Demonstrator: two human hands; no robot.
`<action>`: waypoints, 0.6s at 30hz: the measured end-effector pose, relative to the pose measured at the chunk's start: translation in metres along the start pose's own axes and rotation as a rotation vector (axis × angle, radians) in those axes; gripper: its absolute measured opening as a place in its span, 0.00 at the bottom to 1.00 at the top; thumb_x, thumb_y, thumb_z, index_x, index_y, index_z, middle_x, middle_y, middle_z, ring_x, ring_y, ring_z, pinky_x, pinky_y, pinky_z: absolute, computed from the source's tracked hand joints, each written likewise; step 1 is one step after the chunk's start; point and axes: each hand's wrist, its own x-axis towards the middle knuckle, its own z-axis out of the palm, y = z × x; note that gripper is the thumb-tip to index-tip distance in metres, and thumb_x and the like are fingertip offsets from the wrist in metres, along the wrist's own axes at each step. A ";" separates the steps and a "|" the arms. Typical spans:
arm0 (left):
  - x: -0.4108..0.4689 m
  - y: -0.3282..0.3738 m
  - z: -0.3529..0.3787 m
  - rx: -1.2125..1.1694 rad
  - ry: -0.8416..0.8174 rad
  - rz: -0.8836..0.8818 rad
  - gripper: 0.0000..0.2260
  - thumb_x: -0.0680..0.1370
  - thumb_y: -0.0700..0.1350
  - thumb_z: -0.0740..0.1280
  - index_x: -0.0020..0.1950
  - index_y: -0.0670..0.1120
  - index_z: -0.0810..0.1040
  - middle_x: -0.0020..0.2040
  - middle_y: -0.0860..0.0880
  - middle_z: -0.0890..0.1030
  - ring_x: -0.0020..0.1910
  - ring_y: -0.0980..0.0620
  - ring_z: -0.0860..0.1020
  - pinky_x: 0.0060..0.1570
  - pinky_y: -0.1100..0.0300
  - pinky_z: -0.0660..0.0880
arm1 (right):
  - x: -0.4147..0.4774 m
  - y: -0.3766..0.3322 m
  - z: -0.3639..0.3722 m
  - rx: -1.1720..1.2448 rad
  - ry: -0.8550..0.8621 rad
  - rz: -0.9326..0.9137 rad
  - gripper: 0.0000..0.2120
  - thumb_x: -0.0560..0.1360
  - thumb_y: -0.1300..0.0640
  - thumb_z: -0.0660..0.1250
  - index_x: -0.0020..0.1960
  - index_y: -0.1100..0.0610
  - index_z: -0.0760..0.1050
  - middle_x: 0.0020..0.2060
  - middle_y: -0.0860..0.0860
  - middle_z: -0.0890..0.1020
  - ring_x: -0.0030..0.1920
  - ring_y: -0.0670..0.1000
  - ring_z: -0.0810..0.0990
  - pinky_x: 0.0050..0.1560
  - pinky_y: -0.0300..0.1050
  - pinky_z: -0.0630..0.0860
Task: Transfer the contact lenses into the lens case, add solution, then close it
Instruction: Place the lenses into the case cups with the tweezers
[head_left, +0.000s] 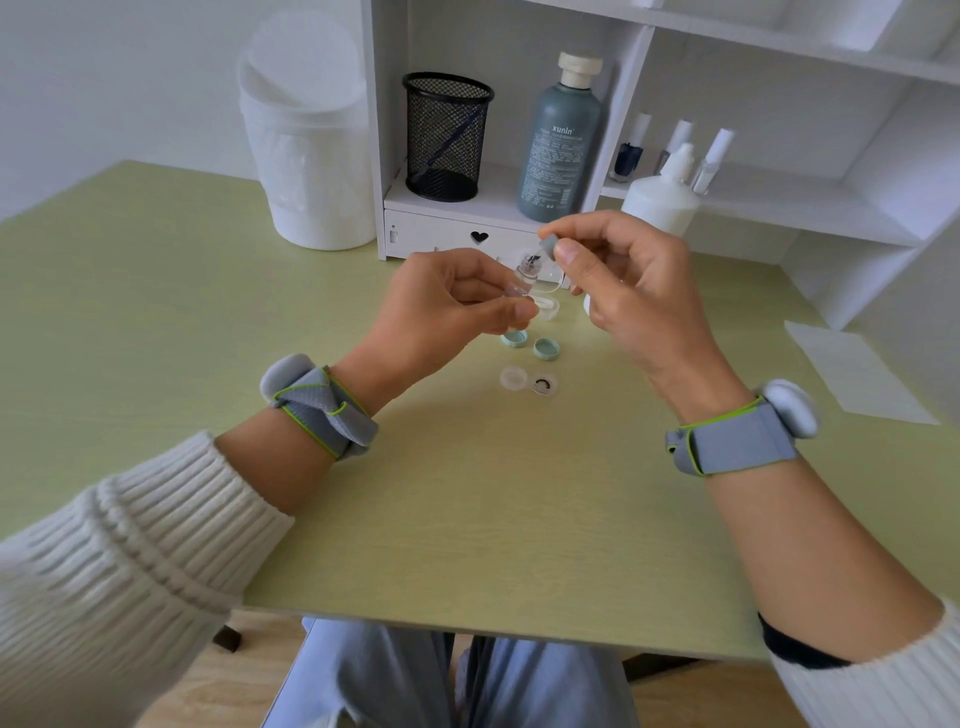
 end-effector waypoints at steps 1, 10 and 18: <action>0.000 0.000 0.000 -0.002 0.000 0.002 0.07 0.71 0.39 0.78 0.48 0.42 0.83 0.41 0.43 0.87 0.43 0.46 0.87 0.46 0.57 0.83 | 0.000 0.000 0.000 0.032 0.001 0.012 0.08 0.78 0.57 0.68 0.55 0.56 0.83 0.38 0.41 0.82 0.39 0.46 0.74 0.34 0.30 0.68; 0.001 -0.002 0.000 -0.020 -0.003 -0.001 0.07 0.71 0.40 0.78 0.47 0.43 0.83 0.41 0.43 0.87 0.43 0.46 0.87 0.44 0.59 0.82 | 0.000 -0.004 -0.001 0.198 0.002 0.156 0.08 0.79 0.60 0.68 0.55 0.61 0.82 0.42 0.57 0.79 0.36 0.48 0.71 0.25 0.35 0.62; 0.001 -0.003 0.001 -0.012 -0.007 -0.012 0.08 0.71 0.40 0.78 0.48 0.42 0.83 0.42 0.44 0.87 0.44 0.45 0.87 0.47 0.56 0.83 | 0.001 0.000 0.002 0.370 -0.004 0.297 0.06 0.79 0.59 0.69 0.49 0.61 0.83 0.39 0.51 0.82 0.34 0.46 0.72 0.23 0.35 0.60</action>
